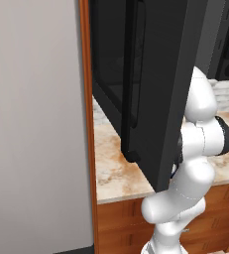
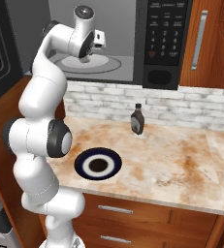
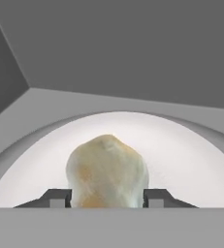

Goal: Pick the garlic from the counter and place it in the microwave. Then turn on the microwave.

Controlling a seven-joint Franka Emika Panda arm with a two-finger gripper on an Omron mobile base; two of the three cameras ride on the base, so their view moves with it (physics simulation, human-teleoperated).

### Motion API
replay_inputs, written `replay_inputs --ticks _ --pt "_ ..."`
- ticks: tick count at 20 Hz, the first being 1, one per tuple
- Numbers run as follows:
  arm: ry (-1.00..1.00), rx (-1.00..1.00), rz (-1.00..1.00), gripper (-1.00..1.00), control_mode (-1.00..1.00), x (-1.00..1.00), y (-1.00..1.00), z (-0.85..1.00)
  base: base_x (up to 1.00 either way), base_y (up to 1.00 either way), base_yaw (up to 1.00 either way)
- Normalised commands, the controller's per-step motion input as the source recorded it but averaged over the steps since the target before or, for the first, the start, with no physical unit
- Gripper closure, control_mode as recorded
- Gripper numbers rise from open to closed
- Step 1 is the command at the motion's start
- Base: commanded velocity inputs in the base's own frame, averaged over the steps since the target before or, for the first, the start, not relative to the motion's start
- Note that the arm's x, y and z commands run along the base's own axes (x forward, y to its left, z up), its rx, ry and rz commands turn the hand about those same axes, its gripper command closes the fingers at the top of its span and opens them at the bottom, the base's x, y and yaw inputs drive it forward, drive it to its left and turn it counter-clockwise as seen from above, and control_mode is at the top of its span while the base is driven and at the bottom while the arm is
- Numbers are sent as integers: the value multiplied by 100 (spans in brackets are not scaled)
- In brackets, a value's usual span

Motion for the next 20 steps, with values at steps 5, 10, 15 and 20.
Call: replay_inputs --ticks 5,10,15,20 --pt "0 -1 0 -100 -100 0 0 -9 0 0 0" --pt "0 -3 0 -100 -100 2 0 -4 0 0 0" --pt "0 -2 0 -100 -100 4 0 0 0 0 0" --pt "0 -2 0 -100 -100 4 0 5 0 0 0"
